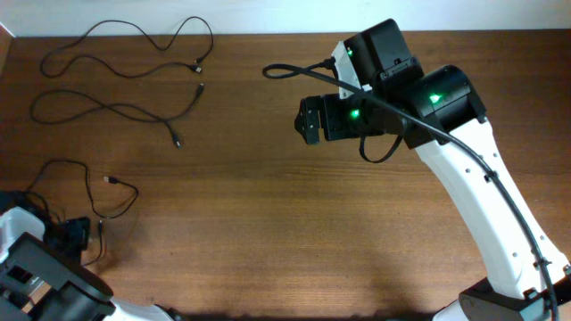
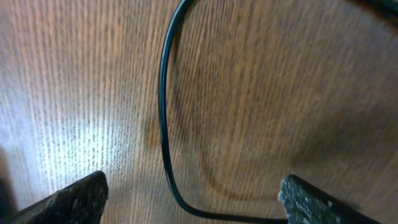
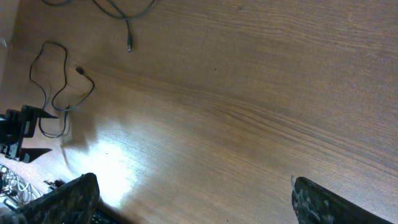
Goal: Untangle cables
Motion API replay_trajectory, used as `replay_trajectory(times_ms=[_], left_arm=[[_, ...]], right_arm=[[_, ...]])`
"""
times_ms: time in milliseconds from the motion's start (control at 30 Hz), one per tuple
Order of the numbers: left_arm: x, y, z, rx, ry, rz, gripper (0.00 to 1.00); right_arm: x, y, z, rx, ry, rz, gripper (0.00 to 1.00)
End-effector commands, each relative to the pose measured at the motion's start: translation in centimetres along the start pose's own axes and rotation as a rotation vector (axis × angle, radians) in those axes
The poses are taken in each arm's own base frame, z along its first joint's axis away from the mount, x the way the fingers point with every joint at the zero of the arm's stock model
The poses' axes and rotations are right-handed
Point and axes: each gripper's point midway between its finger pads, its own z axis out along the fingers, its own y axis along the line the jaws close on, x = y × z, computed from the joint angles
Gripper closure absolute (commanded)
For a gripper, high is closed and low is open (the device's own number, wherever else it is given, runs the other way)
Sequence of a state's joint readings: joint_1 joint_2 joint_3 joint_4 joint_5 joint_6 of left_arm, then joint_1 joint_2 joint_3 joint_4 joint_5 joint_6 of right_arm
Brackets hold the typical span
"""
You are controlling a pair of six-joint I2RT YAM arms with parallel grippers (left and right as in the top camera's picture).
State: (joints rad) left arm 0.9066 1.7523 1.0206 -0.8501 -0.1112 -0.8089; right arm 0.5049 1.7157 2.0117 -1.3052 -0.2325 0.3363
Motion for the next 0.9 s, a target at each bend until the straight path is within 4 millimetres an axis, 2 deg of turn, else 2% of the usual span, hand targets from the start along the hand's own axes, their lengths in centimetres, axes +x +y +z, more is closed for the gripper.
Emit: replay_trajectory(times_ms=[0,33,100,200,300,500,533,600,667,733,767,867], left_arm=[[0.2,0.4,0.7,-0.007,0.003,-0.011,0.10],[0.0,0.6,0.7,-0.017,-0.009,-0.011,0.12],[-0.5,0.9,0.7,-0.037,-0.034,-0.011,0.24],[-0.5,0.7,0.7,-0.025,-0.036,-0.013,0.34],[-0.6,0.4,0.7,-0.015,-0.039,-0.014,0.53],[-0.7,0.2,0.9,-0.002,-0.041,-0.015,0.79],[-0.5,0.2,0.9,0.003,-0.034,-0.015,0.80],[0.2,-0.1,1.3,0.024,-0.005,-0.014,0.73],[0.6,0.0,1.6,0.030,0.009,-0.013,0.73],[0.9,0.2,1.8,0.023,0.013,-0.012,0.84],[0.9,0.3,1.9,0.022,0.015,-0.012,0.97],[1.1,0.1,1.9,0.033,0.028,-0.012,1.00]], right_arm=[[0.0,0.2,-0.3,0.000,-0.010,-0.012,0.02],[0.0,0.2,-0.3,0.000,-0.010,-0.012,0.02],[0.0,0.2,-0.3,0.000,-0.010,-0.012,0.02],[0.0,0.2,-0.3,0.000,-0.010,-0.012,0.02],[0.0,0.2,-0.3,0.000,-0.010,-0.012,0.02],[0.0,0.2,-0.3,0.000,-0.010,-0.012,0.02],[0.0,0.2,-0.3,0.000,-0.010,-0.012,0.02],[0.0,0.2,-0.3,0.000,-0.010,-0.012,0.02],[0.0,0.2,-0.3,0.000,-0.010,-0.012,0.02],[0.0,0.2,-0.3,0.000,-0.010,-0.012,0.02],[0.0,0.2,-0.3,0.000,-0.010,-0.012,0.02],[0.0,0.2,-0.3,0.000,-0.010,-0.012,0.01]])
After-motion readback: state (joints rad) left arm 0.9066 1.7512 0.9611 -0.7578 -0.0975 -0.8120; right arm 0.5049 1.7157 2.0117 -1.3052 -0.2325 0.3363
